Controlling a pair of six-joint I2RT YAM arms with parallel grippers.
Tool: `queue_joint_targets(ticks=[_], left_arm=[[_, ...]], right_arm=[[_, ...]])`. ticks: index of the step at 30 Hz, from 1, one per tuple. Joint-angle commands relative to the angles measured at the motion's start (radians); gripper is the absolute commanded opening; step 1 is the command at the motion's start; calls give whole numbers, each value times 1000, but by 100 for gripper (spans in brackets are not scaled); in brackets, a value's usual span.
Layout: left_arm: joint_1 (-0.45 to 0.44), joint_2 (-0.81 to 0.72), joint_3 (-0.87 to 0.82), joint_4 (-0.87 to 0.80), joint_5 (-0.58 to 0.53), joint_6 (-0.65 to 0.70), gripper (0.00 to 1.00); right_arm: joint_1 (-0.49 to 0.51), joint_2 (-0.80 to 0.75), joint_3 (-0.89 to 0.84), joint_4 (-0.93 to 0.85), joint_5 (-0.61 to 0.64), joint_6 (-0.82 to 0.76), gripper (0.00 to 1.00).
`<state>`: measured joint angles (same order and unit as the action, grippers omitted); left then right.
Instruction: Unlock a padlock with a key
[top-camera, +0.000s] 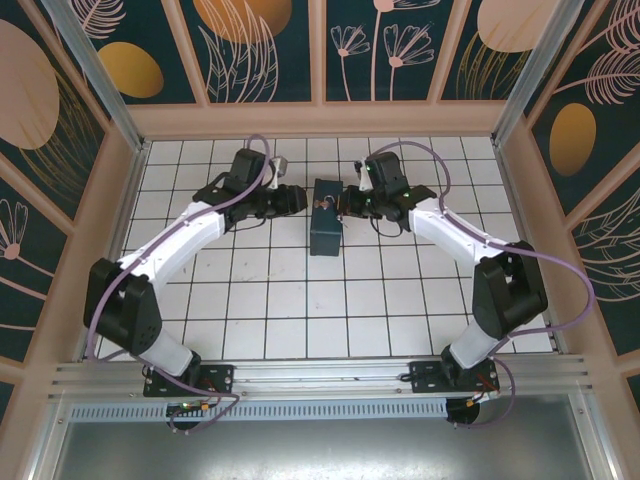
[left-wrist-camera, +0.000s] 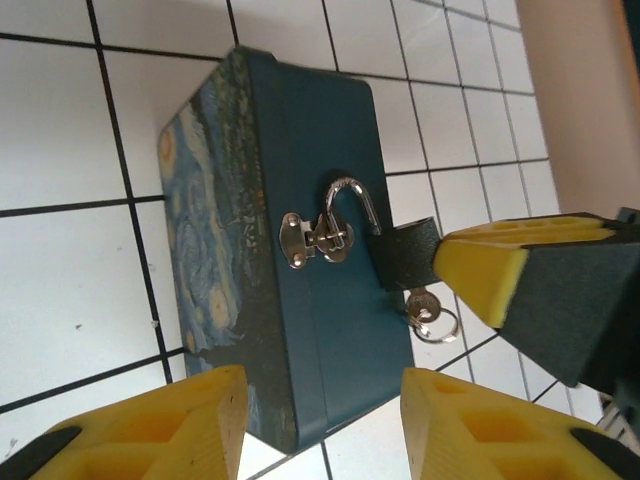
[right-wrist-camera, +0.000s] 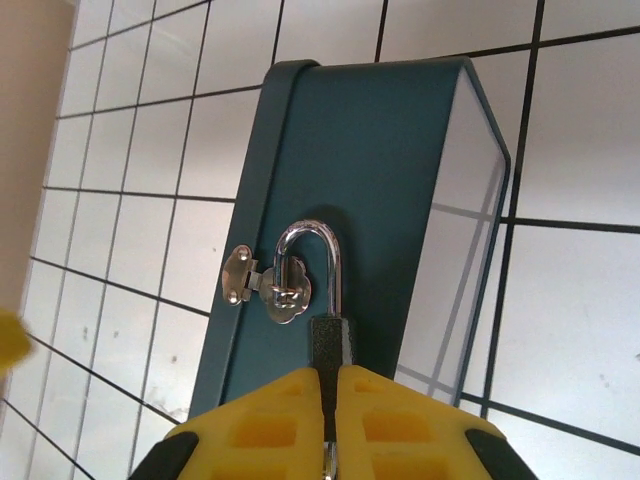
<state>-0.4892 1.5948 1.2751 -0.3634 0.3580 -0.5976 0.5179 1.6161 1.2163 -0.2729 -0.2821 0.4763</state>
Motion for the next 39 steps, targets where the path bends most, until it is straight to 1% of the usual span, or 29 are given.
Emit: queue_joint_targets(ticks=[1,4,6,9,10,12,15,16,21,25,28,31,36,39], left_arm=[[-17,59,35,3,-32,52,45],[-21,92,40,-1,-46,63,41],[-22,107,37,-5,-62,70,40],[-34,113,39,3,-40,84,41],[-38,142,42,2,-38,88,42],[-42,155,38,11,-20,87,44],[-51,167,35,15,-14,87,45],[-52,170,33,14,-14,90,44],[-53,162,16,6,-47,70,44],[-52,135,21,14,-40,53,46],[-47,125,39,4,-35,55,47],[-34,91,43,7,-21,43,49],[-7,50,59,-11,-37,39,51],[8,40,70,-26,-40,42,51]], right_arm=[[5,-43,-31,102,1,120,8],[10,-45,-43,134,-7,166,8],[20,-42,-34,130,20,178,8],[24,-32,-31,141,61,202,7],[24,-29,-27,145,69,207,7],[57,-9,0,130,108,197,8],[82,14,33,108,178,176,8],[84,19,37,110,185,173,8],[71,-2,32,90,253,148,8],[34,-69,-6,80,250,129,8],[-36,-135,-45,67,240,117,8],[-116,-197,-132,57,224,104,8],[-280,-281,-378,116,212,96,9],[-362,-294,-483,171,219,95,10]])
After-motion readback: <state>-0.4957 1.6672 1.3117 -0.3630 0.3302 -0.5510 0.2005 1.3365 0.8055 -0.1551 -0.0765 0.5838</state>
